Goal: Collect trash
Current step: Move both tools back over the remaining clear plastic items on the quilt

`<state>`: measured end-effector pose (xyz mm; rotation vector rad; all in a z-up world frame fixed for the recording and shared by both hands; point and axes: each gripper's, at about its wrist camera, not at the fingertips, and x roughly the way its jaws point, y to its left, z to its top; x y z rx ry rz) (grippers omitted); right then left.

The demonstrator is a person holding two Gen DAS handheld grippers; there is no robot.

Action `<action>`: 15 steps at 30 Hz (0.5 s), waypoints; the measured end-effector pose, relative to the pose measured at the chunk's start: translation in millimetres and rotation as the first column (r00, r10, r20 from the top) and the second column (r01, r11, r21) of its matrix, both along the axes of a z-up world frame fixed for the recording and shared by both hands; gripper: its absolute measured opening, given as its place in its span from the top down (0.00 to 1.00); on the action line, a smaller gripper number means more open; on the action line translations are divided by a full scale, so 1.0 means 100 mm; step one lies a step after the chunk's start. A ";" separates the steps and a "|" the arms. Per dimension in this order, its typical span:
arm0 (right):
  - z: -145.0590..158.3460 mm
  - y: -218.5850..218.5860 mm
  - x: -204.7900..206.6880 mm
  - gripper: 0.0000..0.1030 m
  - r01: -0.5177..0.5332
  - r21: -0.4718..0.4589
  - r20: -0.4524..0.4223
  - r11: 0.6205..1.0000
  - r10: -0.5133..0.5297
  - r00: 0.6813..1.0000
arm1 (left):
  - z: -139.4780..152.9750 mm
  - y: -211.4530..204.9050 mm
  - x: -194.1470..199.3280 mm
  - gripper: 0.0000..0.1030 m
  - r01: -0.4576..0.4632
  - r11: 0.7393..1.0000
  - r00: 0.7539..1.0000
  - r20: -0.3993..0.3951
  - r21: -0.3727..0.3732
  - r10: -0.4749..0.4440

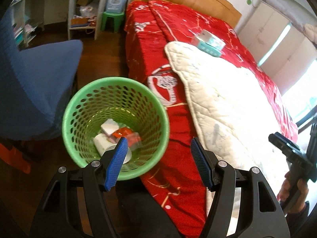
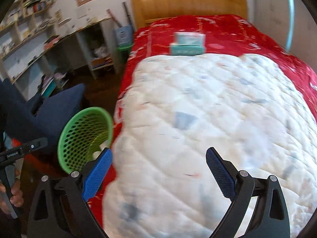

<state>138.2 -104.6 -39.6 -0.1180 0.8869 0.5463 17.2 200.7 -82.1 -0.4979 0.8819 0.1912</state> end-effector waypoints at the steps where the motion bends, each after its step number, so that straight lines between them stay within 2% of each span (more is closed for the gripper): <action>1: 0.01 -0.10 0.02 0.11 0.017 -0.002 0.003 1.000 -0.017 1.000 | 0.00 -0.04 0.02 0.36 0.007 1.000 1.000 0.000 0.000 -0.007; 9: 0.06 -0.90 0.38 0.12 0.187 -0.013 0.019 0.982 -0.186 0.982 | -0.01 -0.34 0.21 0.35 0.070 0.997 0.997 -0.020 0.013 -0.069; 15: -0.02 -1.37 0.73 0.21 0.278 -0.002 -0.021 0.961 -0.278 0.960 | -0.05 -0.48 0.35 0.35 0.099 0.995 0.995 -0.033 0.013 -0.099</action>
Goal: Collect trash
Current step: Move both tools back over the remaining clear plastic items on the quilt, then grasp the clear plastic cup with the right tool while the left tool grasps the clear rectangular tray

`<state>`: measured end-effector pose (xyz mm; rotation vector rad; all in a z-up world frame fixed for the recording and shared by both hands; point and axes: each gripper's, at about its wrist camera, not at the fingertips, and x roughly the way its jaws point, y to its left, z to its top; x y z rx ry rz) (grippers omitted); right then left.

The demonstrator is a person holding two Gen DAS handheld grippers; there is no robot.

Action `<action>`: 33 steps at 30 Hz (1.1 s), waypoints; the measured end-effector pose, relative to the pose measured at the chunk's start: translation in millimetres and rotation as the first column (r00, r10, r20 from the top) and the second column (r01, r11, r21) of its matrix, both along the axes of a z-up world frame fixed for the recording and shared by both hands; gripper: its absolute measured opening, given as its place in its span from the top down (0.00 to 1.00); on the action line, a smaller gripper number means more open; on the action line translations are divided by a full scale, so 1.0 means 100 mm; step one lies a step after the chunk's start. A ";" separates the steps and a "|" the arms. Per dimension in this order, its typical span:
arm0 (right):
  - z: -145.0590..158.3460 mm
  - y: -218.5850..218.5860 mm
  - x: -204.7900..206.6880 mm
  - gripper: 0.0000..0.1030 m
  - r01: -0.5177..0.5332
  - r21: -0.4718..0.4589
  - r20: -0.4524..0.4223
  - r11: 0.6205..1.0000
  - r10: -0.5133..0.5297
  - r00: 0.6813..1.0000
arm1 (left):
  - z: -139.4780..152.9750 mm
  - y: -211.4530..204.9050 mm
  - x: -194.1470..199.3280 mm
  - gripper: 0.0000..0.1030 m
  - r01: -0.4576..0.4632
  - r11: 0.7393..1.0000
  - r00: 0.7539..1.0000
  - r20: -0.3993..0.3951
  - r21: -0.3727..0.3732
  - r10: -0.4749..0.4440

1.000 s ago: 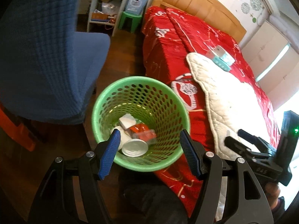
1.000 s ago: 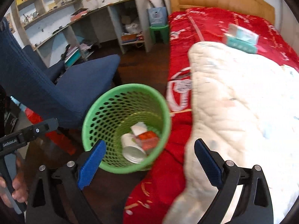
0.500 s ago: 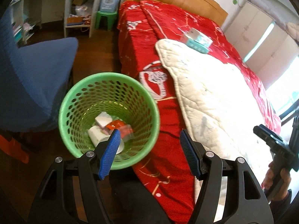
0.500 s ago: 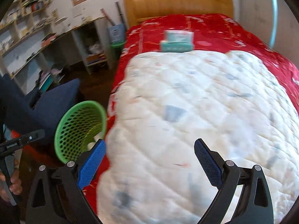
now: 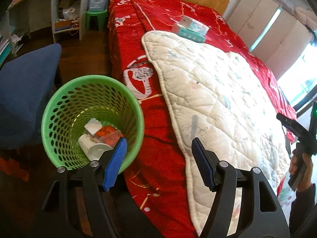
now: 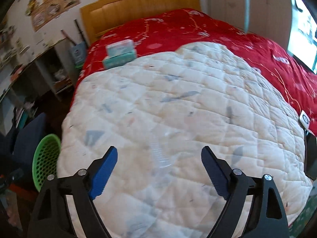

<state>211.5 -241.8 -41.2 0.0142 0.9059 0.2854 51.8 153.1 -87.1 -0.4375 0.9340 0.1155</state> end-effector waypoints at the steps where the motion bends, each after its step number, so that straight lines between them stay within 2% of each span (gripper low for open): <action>1: -0.02 -0.04 0.04 0.22 0.007 0.002 -0.008 1.000 -0.007 1.000 | -0.01 -0.02 0.02 0.35 0.003 1.000 1.000 -0.002 0.000 -0.003; 11: -0.29 -0.03 0.48 0.25 0.008 -0.034 -0.067 0.999 -0.010 0.998 | -0.08 -0.15 0.21 0.35 0.027 1.000 0.999 -0.031 0.003 -0.027; 21: -0.46 -0.01 0.73 0.25 0.010 -0.063 -0.101 0.998 -0.017 0.995 | -0.09 -0.31 0.39 0.35 0.067 0.998 0.997 -0.038 0.000 -0.067; 25: -0.52 -0.02 0.78 0.28 0.007 -0.069 -0.113 0.998 -0.014 0.994 | -0.07 -0.45 0.47 0.35 0.098 0.995 0.994 -0.039 0.002 -0.098; 29: -0.52 -0.02 0.78 0.40 0.001 -0.058 -0.105 0.998 -0.007 0.994 | -0.06 -0.61 0.56 0.35 0.132 0.991 0.990 -0.038 -0.010 -0.133; 33: -0.49 -0.02 0.77 0.40 -0.007 -0.062 -0.096 0.998 0.001 0.995 | -0.03 -0.80 0.66 0.35 0.176 0.984 0.984 -0.030 -0.014 -0.176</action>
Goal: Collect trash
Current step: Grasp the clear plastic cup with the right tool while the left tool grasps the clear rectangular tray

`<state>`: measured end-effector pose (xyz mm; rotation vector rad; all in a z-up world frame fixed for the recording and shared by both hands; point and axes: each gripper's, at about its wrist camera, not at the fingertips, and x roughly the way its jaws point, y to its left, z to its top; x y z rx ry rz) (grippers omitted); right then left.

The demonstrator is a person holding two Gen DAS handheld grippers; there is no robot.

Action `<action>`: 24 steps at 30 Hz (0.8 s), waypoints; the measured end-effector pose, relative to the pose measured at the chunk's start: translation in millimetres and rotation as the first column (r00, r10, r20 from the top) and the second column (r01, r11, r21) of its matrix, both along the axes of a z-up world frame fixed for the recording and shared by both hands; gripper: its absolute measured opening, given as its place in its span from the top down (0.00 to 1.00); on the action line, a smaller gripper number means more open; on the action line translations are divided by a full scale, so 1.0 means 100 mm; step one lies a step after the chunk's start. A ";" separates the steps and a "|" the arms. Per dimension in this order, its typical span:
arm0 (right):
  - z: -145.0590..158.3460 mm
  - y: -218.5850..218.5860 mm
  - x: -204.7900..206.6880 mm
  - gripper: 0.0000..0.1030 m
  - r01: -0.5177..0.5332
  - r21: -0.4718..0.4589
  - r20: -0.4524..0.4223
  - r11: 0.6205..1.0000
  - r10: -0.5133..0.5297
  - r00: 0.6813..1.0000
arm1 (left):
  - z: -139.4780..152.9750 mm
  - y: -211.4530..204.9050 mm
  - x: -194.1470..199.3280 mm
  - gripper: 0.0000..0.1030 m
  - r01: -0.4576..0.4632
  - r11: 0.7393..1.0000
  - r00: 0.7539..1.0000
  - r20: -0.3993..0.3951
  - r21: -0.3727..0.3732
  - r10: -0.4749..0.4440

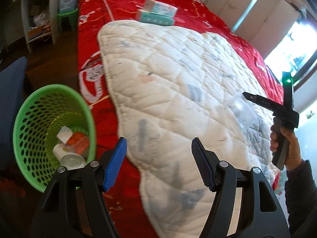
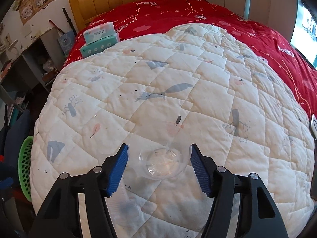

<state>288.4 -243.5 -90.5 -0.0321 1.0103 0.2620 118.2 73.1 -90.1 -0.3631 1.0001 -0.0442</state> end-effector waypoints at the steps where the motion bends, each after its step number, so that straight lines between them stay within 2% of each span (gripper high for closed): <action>1: 0.00 0.00 0.00 0.41 -0.001 0.002 -0.001 1.000 0.001 1.000 | 0.00 -0.03 0.01 0.35 0.006 1.000 1.000 0.000 -0.004 -0.006; 11: 0.19 -0.23 -0.20 0.42 0.009 0.030 0.050 1.000 -0.011 0.999 | 0.09 -0.47 0.31 0.35 0.103 0.994 0.995 0.016 -0.039 -0.102; 19: 0.26 -0.64 -0.45 0.42 0.041 0.017 0.066 0.999 -0.042 0.997 | 0.09 -1.02 0.70 0.35 0.189 0.973 0.982 0.033 -0.135 -0.186; 24: 0.27 -0.88 -0.59 0.42 0.062 0.030 0.068 0.998 -0.064 0.996 | 0.05 -1.30 0.93 0.39 0.216 0.957 0.976 0.031 -0.193 -0.214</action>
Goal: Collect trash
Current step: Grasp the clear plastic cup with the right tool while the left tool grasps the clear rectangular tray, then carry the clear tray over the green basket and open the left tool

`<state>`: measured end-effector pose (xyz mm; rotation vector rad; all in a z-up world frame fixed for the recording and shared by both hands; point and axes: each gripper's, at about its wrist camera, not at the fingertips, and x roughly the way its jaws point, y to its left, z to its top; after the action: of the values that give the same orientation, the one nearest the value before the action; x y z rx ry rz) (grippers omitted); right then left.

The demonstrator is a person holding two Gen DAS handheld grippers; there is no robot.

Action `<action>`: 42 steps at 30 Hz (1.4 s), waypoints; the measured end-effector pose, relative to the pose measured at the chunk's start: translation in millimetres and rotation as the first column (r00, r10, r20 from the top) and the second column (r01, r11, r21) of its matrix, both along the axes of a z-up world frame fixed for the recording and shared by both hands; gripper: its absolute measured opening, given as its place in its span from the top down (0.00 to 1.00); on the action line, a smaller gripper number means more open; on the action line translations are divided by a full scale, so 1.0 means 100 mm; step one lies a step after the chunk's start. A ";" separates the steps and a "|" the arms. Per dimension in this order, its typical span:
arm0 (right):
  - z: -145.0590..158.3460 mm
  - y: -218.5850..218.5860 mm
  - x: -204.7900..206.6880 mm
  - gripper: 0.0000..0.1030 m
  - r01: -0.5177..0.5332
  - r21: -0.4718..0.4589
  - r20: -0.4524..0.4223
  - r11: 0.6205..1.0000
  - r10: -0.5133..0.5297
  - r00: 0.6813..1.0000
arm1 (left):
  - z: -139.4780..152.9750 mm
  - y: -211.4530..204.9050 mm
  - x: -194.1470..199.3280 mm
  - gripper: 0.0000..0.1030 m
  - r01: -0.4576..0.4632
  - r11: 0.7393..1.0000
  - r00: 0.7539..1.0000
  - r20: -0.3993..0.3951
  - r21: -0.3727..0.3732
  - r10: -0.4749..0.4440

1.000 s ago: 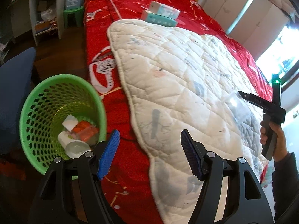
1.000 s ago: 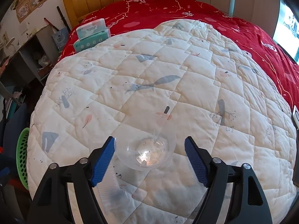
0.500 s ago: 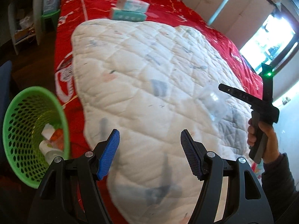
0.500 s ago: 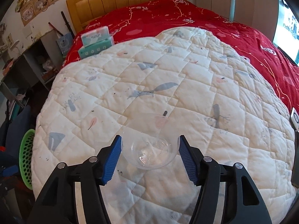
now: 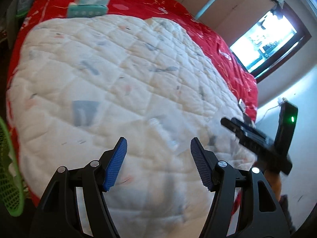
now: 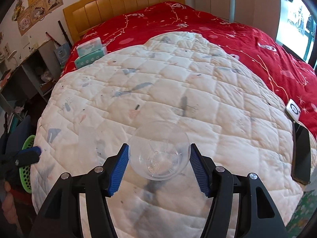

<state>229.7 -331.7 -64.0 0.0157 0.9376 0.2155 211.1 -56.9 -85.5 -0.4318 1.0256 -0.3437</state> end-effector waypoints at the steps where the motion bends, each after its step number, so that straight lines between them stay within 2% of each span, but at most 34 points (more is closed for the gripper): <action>1: 0.00 -0.04 -0.03 0.42 0.003 0.002 0.001 1.000 -0.003 1.000 | -0.01 -0.06 0.05 0.40 0.008 1.000 1.000 -0.002 -0.011 -0.008; 7: 0.01 -0.17 -0.16 0.42 0.007 0.017 0.009 1.000 -0.007 1.000 | -0.11 -0.34 0.34 0.44 0.031 0.998 0.999 -0.041 -0.058 -0.033; 13: 0.00 -0.18 -0.25 0.42 -0.004 0.015 0.012 1.000 0.003 1.000 | -0.32 -0.47 0.56 0.46 0.006 0.995 0.993 -0.119 -0.097 -0.017; 15: -0.02 -0.19 -0.28 0.42 -0.004 0.020 0.009 1.000 0.004 1.000 | -0.38 -0.49 0.61 0.52 -0.004 0.993 0.990 -0.141 -0.119 -0.012; 20: -0.03 -0.18 -0.35 0.42 -0.006 0.026 0.008 1.000 0.006 1.000 | -0.49 -0.53 0.61 0.80 0.003 0.984 0.986 -0.163 -0.176 -0.032; 24: 0.00 -0.13 -0.46 0.42 -0.019 0.031 0.011 0.999 0.019 1.000 | -0.41 -0.47 0.49 0.89 0.014 0.981 0.990 -0.132 -0.192 -0.040; 32: 0.08 0.15 -0.70 0.42 -0.065 0.058 0.017 0.996 0.064 0.998 | -0.14 -0.02 0.05 0.92 0.001 0.984 0.998 -0.061 -0.180 -0.012; 38: 0.13 0.59 -0.87 0.42 -0.147 0.069 0.022 0.987 0.146 0.989 | 0.01 0.55 -0.37 0.92 -0.072 0.978 0.997 -0.022 -0.197 0.069; 42: 0.17 0.92 -0.95 0.42 -0.205 0.079 0.026 0.975 0.204 0.979 | 0.06 1.00 -0.65 0.92 -0.149 0.974 0.989 -0.007 -0.172 0.150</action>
<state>134.6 -239.3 -47.3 -0.0077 0.9123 0.4444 146.0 42.8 -79.0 -0.6594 0.9548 -0.2994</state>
